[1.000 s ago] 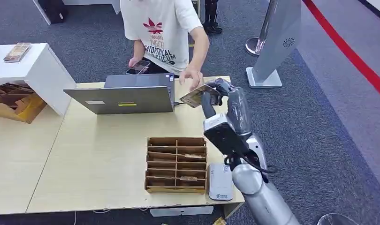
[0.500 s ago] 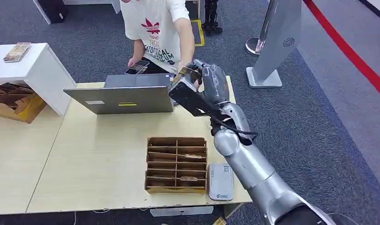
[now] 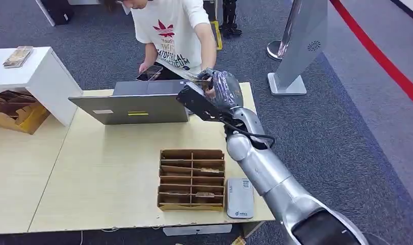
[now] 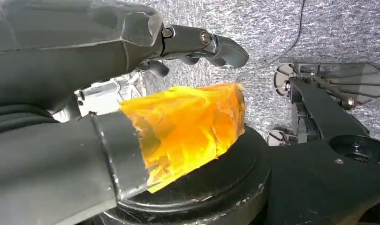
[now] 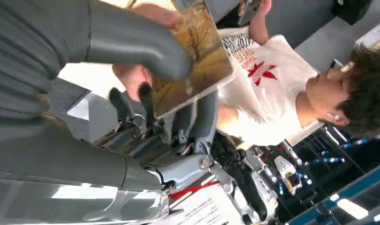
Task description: Pass the card to the sensor for recognition and then transmit it.
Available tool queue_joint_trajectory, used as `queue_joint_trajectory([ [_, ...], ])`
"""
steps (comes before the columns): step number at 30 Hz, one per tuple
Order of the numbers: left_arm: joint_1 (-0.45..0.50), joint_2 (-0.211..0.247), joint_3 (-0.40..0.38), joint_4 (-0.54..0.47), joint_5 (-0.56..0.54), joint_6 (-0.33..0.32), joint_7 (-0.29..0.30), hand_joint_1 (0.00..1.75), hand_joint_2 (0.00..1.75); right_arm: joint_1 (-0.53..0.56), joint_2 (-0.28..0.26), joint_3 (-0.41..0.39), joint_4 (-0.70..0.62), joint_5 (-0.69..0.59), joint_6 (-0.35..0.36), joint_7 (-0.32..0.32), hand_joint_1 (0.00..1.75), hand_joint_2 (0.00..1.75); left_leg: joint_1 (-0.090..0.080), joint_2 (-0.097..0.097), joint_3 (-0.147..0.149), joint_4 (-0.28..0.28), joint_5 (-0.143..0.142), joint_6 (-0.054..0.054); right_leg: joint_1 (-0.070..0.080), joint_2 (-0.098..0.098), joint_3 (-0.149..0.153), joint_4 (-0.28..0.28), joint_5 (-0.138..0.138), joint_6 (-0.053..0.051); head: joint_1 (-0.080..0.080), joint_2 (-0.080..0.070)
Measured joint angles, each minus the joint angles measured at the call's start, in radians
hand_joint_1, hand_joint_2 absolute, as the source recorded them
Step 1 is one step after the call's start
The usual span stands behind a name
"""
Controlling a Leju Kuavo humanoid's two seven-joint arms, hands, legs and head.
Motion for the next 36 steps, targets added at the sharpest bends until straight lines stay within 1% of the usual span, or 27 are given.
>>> queue_joint_trajectory([
  [2, 0.000, 0.000, 0.000, 0.000, 0.006, -0.001, 0.000, 0.00, 0.00, 0.000, 0.000, 0.002, 0.009, -0.012, 0.038, -0.004, 0.00, 0.00, 0.000, 0.000, 0.000, 0.000, 0.000, 0.000, 0.000, 0.000, 0.000, 0.000, 0.000, 0.000, 0.000, 0.000],
  [4, 0.003, 0.000, 0.000, 0.000, 0.014, -0.003, -0.003, 0.00, 0.00, 0.012, 0.002, 0.006, 0.011, -0.056, 0.093, -0.039, 0.00, 0.00, 0.000, 0.000, 0.000, 0.000, 0.000, 0.000, 0.000, 0.000, 0.000, 0.000, 0.000, 0.000, 0.000, 0.000],
  [5, 0.005, 0.000, 0.000, 0.000, 0.021, -0.005, -0.010, 0.00, 0.00, 0.026, 0.006, 0.008, 0.006, -0.093, 0.133, -0.063, 0.00, 0.00, 0.000, 0.000, 0.000, 0.000, 0.000, 0.000, 0.000, 0.000, 0.000, 0.000, 0.000, 0.000, 0.000, 0.000],
  [6, 0.005, 0.000, 0.000, 0.000, 0.026, -0.008, -0.011, 0.00, 0.00, 0.044, 0.008, 0.012, -0.007, -0.119, 0.159, -0.070, 0.00, 0.00, 0.000, 0.000, 0.000, 0.000, 0.000, 0.000, 0.000, 0.000, 0.000, 0.000, 0.000, 0.000, 0.000, 0.000],
  [8, 0.005, 0.000, 0.000, 0.000, 0.031, -0.011, -0.018, 0.00, 0.00, 0.077, 0.011, 0.029, -0.039, -0.144, 0.185, -0.065, 0.00, 0.00, 0.000, 0.000, 0.000, 0.000, 0.000, 0.000, 0.000, -0.001, 0.000, 0.000, 0.000, 0.000, 0.000, 0.000],
  [9, 0.006, 0.000, 0.000, 0.000, 0.038, -0.012, -0.019, 0.00, 0.00, 0.091, 0.011, 0.035, -0.055, -0.187, 0.218, -0.069, 0.00, 0.00, 0.000, 0.000, 0.000, 0.000, 0.000, 0.000, 0.000, -0.001, 0.000, 0.000, 0.000, 0.000, 0.000, 0.000],
  [12, 0.011, 0.000, 0.001, 0.000, 0.052, -0.011, -0.029, 0.00, 0.00, 0.174, 0.011, 0.047, -0.154, -0.440, 0.367, -0.100, 0.00, 0.00, 0.000, 0.000, 0.000, 0.000, 0.000, 0.000, 0.000, 0.000, 0.000, 0.000, -0.001, 0.000, 0.000, 0.000],
  [14, 0.016, 0.000, 0.003, 0.000, 0.055, -0.008, -0.034, 0.00, 0.00, 0.250, 0.007, 0.066, -0.232, -0.612, 0.450, -0.115, 0.00, 0.00, 0.000, 0.000, 0.000, 0.000, -0.001, 0.000, 0.000, -0.001, 0.000, 0.000, -0.001, 0.000, 0.000, 0.000],
  [16, 0.023, -0.001, 0.010, 0.000, 0.056, -0.002, -0.040, 0.00, 0.00, 0.323, -0.005, 0.092, -0.308, -0.757, 0.495, -0.126, 0.00, 0.00, 0.000, 0.000, 0.000, 0.000, -0.002, 0.000, 0.000, -0.001, -0.001, -0.001, -0.002, 0.000, 0.000, 0.000],
  [18, 0.028, -0.001, 0.020, 0.000, 0.057, 0.002, -0.043, 0.00, 0.00, 0.384, -0.023, 0.115, -0.370, -0.847, 0.517, -0.135, 0.00, 0.00, 0.000, 0.000, -0.001, 0.000, -0.002, 0.001, 0.000, -0.001, -0.001, -0.001, -0.002, 0.000, 0.000, 0.000],
  [19, 0.030, -0.001, 0.026, 0.000, 0.058, 0.002, -0.045, 0.00, 0.00, 0.416, -0.034, 0.126, -0.399, -0.881, 0.522, -0.138, 0.00, 1.75, 0.000, 0.000, -0.001, 0.000, -0.002, 0.001, 0.000, 0.000, -0.001, -0.001, -0.002, 0.000, 0.000, 0.000],
  [21, 0.035, -0.001, 0.044, 0.000, 0.058, 0.004, -0.050, 0.00, 0.00, 0.459, -0.060, 0.146, -0.447, -0.913, 0.520, -0.141, 0.00, 1.75, 0.000, 0.000, -0.001, 0.000, -0.002, 0.001, 0.000, 0.000, -0.001, -0.001, -0.002, 0.000, 0.000, 0.000],
  [24, 0.044, -0.002, 0.075, 0.000, 0.058, 0.008, -0.053, 0.00, 0.00, 0.507, -0.107, 0.164, -0.494, -0.900, 0.497, -0.147, 0.00, 1.75, 0.000, 0.000, -0.001, 0.000, -0.002, 0.001, 0.000, 0.000, 0.000, -0.001, -0.002, 0.001, 0.000, 0.000],
  [26, 0.050, -0.003, 0.098, 0.000, 0.058, 0.007, -0.055, 0.00, 0.00, 0.533, -0.137, 0.169, -0.519, -0.852, 0.458, -0.149, 0.00, 1.75, 0.000, 0.000, -0.001, 0.000, -0.002, 0.001, 0.000, 0.000, 0.000, -0.001, -0.002, 0.001, 0.000, 0.000],
  [28, 0.055, -0.003, 0.117, 0.000, 0.058, 0.003, -0.055, 0.00, 0.00, 0.553, -0.160, 0.172, -0.538, -0.776, 0.406, -0.148, 0.00, 1.75, 0.000, 0.000, -0.001, 0.000, -0.002, 0.001, 0.000, 0.000, 0.000, -0.001, -0.002, 0.001, 0.000, 0.000],
  [29, 0.057, -0.004, 0.124, 0.000, 0.058, 0.002, -0.056, 0.00, 0.00, 0.562, -0.170, 0.174, -0.546, -0.749, 0.390, -0.147, 0.03, 1.75, 0.000, 0.000, -0.001, 0.000, -0.002, 0.001, 0.000, 0.000, 0.000, -0.001, -0.002, 0.001, 0.000, 0.000],
  [30, 0.058, -0.004, 0.130, 0.000, 0.058, 0.002, -0.056, 0.00, 0.00, 0.569, -0.181, 0.175, -0.554, -0.720, 0.370, -0.147, 1.55, 1.75, 0.000, 0.000, -0.001, 0.000, -0.002, 0.001, 0.000, 0.000, 0.000, -0.001, -0.002, 0.001, 0.000, 0.000],
  [31, 0.059, -0.005, 0.137, 0.000, 0.058, 0.002, -0.056, 0.00, 0.00, 0.574, -0.189, 0.178, -0.559, -0.688, 0.352, -0.146, 1.62, 1.75, 0.000, 0.000, -0.001, 0.000, -0.002, 0.001, 0.000, 0.000, 0.000, -0.001, -0.002, 0.000, 0.000, 0.000],
  [32, 0.059, -0.006, 0.144, 0.000, 0.058, 0.002, -0.057, 0.00, 0.00, 0.579, -0.197, 0.182, -0.565, -0.654, 0.331, -0.143, 1.62, 1.75, 0.000, 0.000, -0.001, 0.000, -0.002, 0.001, 0.000, 0.000, 0.000, -0.001, -0.002, 0.000, 0.000, 0.000],
  [33, 0.059, -0.006, 0.147, 0.000, 0.058, 0.001, -0.059, 0.00, 0.00, 0.584, -0.201, 0.183, -0.568, -0.632, 0.317, -0.138, 1.75, 1.75, 0.000, 0.000, -0.001, 0.000, -0.002, 0.001, 0.000, 0.000, 0.000, -0.001, -0.002, 0.000, 0.000, 0.000],
  [36, 0.059, -0.008, 0.153, 0.000, 0.058, 0.000, -0.059, 0.00, 0.00, 0.591, -0.211, 0.190, -0.572, -0.581, 0.286, -0.134, 1.75, 1.75, 0.000, 0.000, -0.001, 0.000, -0.002, 0.001, 0.000, 0.000, 0.000, -0.001, -0.002, 0.000, 0.000, 0.000],
])
